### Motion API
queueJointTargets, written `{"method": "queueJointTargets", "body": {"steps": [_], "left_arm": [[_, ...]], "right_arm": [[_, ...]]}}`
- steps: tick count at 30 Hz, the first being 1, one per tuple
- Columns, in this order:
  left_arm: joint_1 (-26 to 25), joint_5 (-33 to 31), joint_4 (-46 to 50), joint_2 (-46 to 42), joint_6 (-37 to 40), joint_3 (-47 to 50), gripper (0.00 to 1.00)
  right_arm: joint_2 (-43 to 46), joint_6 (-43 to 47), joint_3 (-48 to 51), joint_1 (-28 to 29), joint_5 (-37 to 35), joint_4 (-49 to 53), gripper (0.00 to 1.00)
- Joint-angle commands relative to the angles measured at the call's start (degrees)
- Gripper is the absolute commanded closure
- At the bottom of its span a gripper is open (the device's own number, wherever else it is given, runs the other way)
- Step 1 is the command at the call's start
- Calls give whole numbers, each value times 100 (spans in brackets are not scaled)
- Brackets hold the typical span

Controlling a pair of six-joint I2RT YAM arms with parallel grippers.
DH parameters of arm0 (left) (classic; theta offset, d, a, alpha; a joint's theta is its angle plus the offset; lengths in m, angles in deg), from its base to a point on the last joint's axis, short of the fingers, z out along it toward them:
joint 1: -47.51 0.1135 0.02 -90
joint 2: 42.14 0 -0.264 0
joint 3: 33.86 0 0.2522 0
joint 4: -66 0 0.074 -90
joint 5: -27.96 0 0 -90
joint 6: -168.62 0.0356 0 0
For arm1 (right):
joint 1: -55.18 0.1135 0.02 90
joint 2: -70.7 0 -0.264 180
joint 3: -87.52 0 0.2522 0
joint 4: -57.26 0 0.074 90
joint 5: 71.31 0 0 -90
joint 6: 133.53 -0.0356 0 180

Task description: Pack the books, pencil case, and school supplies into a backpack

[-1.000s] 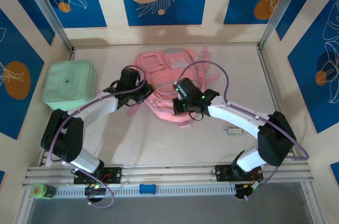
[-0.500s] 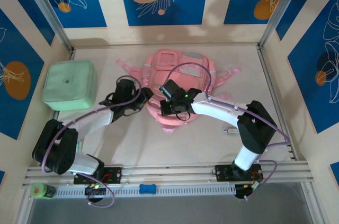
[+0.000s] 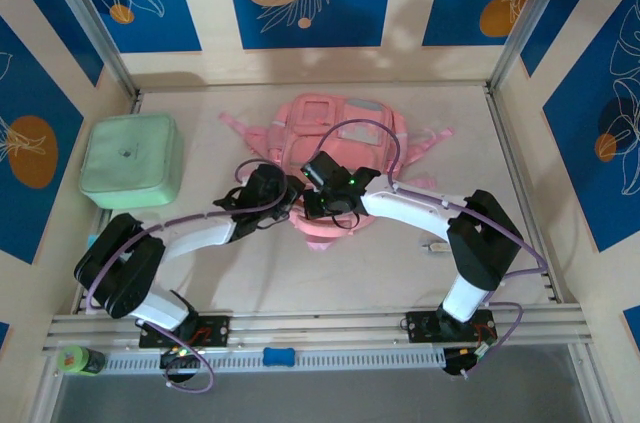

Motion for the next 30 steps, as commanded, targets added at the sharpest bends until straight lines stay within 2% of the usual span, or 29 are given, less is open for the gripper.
{"method": "queueJointTargets", "body": {"steps": [1,4,8,13,16,19,27,30], "left_arm": [[-155,-515,62,-87,-467,169,60],[-145,-570,-233,-58,-545,334,59],[-152,-512,-278,205,-564,23,61],[-156,-789,-33,351,-18,-496,84],[-126,-1092,734,127,219,-766,100],[-7,-1316,755,-282,488,-617,100],[1050,-319,1211,-984,1218,-487,100],[1575,303,1303,-976,1547,-532,100]], "right_arm": [[25,-66,32,113,120,79,100],[16,-49,3,106,189,59,100],[-10,-84,20,116,229,-37,100],[-88,-119,-3,143,180,-11,100],[-108,-162,-80,224,-188,284,100],[-48,-253,-115,338,-622,692,100],[399,-680,433,366,-1247,1548,100],[682,-624,771,187,-1380,1643,100]]}}
